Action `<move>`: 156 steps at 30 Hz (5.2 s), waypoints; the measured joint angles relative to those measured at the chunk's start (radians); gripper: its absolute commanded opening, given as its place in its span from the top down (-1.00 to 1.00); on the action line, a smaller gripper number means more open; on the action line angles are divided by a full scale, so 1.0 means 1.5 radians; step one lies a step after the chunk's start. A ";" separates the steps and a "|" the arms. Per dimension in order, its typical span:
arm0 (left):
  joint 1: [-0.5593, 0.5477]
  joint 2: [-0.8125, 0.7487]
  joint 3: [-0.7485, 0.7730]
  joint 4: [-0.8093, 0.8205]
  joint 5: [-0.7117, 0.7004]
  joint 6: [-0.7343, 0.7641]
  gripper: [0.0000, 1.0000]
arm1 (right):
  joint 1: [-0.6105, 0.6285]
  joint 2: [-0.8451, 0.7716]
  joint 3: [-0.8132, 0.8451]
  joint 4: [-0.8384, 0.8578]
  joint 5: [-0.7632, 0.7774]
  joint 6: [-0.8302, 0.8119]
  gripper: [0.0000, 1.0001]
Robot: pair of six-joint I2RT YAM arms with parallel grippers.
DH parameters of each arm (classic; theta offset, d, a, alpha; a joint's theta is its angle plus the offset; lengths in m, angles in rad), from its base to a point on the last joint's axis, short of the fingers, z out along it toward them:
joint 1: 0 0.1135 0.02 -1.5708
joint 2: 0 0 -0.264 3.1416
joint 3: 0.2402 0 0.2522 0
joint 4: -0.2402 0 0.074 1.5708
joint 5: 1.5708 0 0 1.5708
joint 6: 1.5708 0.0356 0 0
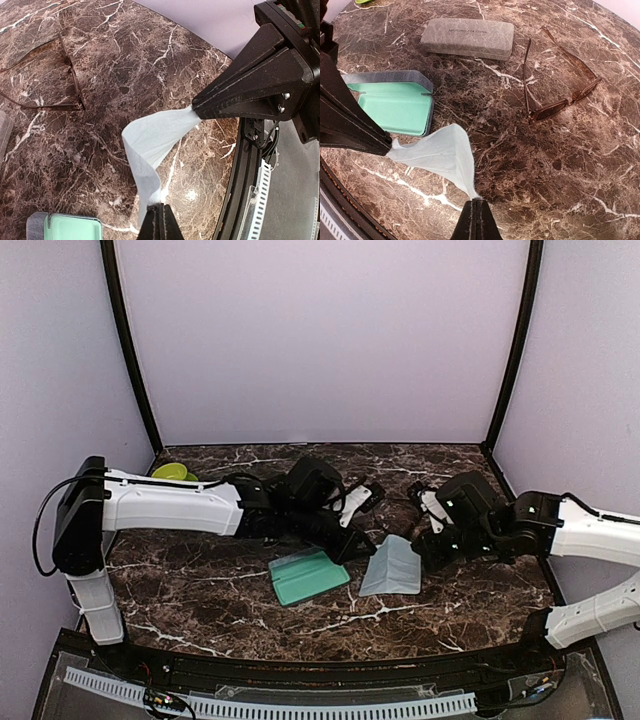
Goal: Organize the sunglasses
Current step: Fold the glasses cleaning cloth at the center of the board.
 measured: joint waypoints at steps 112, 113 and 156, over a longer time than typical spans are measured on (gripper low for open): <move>-0.038 0.065 -0.028 -0.006 -0.039 0.024 1.00 | 0.044 0.056 -0.129 0.059 0.048 0.108 1.00; -0.038 0.065 -0.028 -0.002 -0.038 0.025 1.00 | 0.042 0.057 -0.131 0.062 0.048 0.107 1.00; -0.046 0.091 -0.062 -0.012 0.002 0.040 1.00 | 0.035 0.066 -0.174 0.104 -0.056 0.160 1.00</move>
